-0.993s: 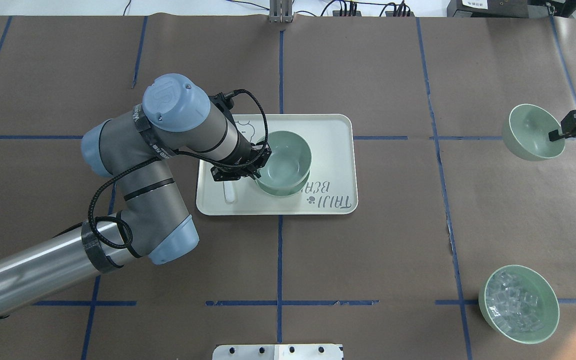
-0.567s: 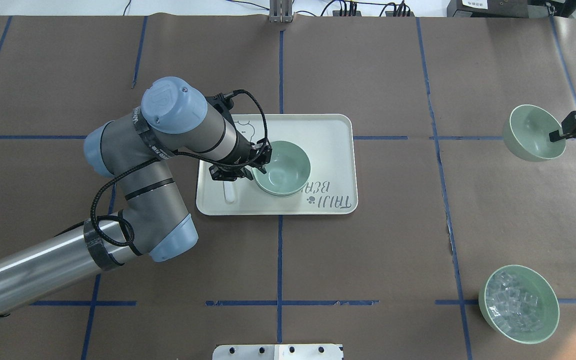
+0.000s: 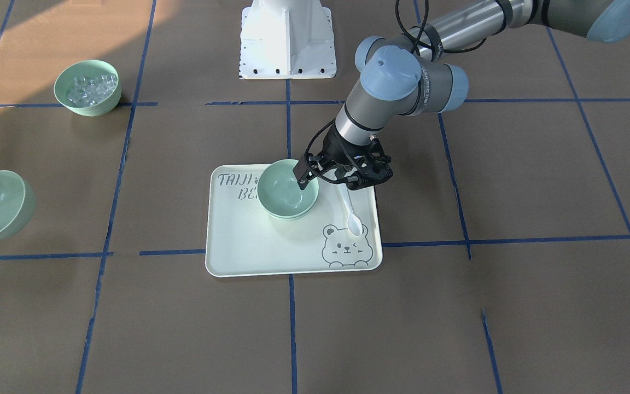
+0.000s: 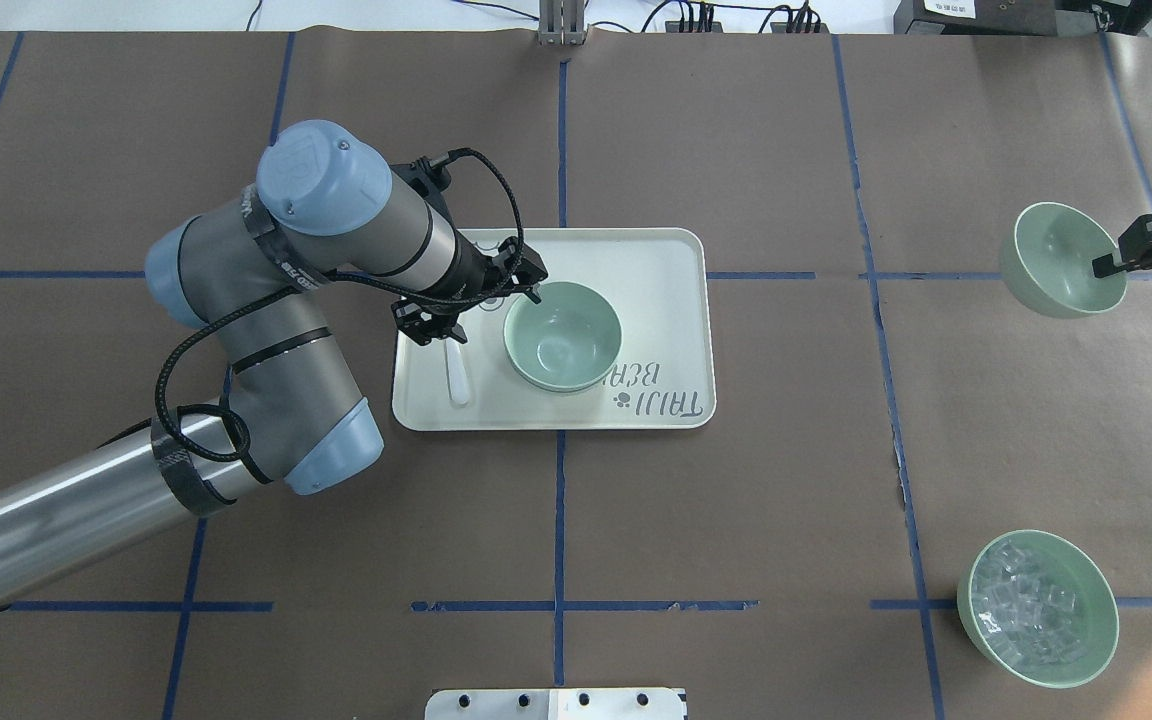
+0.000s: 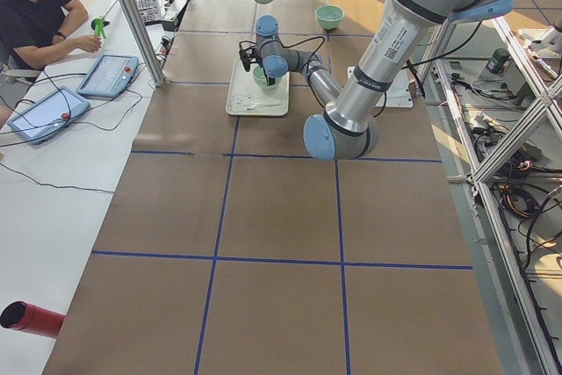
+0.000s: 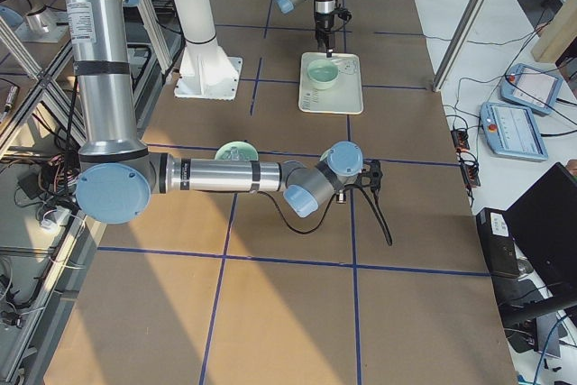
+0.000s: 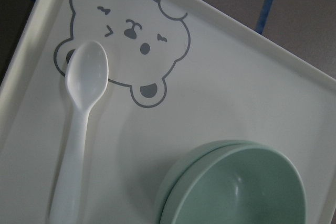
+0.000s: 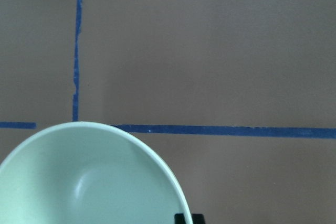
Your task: Stack green bowls together
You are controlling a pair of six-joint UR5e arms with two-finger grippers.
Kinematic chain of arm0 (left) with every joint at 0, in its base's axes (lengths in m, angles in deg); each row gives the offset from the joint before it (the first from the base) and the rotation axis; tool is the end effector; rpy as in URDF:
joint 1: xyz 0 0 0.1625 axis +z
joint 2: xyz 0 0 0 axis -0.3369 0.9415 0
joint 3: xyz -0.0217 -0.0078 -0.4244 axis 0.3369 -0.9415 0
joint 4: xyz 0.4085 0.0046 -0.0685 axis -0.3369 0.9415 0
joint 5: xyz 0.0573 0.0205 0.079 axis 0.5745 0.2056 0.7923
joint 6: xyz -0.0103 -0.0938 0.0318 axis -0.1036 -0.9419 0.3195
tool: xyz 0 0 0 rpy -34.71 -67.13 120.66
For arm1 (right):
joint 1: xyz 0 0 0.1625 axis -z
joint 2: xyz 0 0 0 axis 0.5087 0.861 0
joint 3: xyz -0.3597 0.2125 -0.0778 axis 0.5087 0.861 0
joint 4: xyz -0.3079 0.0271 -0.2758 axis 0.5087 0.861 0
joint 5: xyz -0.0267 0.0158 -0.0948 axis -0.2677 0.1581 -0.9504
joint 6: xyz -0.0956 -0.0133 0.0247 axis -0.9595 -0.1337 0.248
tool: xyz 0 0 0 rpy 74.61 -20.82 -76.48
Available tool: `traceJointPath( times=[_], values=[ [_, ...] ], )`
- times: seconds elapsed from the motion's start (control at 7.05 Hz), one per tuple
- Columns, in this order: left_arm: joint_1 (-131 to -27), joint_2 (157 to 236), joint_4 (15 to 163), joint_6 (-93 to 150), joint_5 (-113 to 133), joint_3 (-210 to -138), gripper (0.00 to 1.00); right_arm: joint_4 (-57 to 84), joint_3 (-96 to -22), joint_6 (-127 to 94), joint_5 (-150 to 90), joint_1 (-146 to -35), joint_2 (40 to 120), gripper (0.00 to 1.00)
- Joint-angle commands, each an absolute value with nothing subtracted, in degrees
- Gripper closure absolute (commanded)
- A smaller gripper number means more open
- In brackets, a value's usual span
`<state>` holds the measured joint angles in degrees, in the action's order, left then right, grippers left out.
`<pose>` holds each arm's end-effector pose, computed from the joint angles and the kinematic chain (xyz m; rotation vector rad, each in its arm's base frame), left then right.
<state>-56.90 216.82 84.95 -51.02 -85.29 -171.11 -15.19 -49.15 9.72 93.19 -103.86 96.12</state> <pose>0.5107 -0.4987 0.2040 -0.1135 1.1184 -0.3992 -0.1060 -0.5287 0.5801 0.0957 -1.1261 0.0573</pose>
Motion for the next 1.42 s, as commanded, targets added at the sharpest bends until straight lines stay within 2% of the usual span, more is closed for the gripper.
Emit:
traceJointPath(
  times=[0.0,0.28,0.57,0.99,1.28],
  values=[
    [-60.3,216.7,76.9,-46.6,-86.6,-175.3,0.0,-14.8,-52.5,13.6,95.4,-104.2,94.4,1.0],
    [-63.8,214.3,68.7,-39.4,-86.6,-181.8,0.0,-14.6,-53.8,23.9,95.3,-103.4,87.8,1.0],
    [-69.8,212.5,59.8,-28.8,-86.6,-187.2,0.0,-14.6,-53.8,32.9,93.3,-96.5,79.7,1.0],
    [-75.1,208.5,57.2,-15.3,-86.9,-189.6,0.0,-14.8,-53.9,44.1,81.0,-82.5,70.8,1.0],
    [-80.0,204.2,57.9,-6.0,-90.2,-189.6,0.0,-14.8,-54.4,45.3,74.6,-75.9,69.5,1.0]
  ],
)
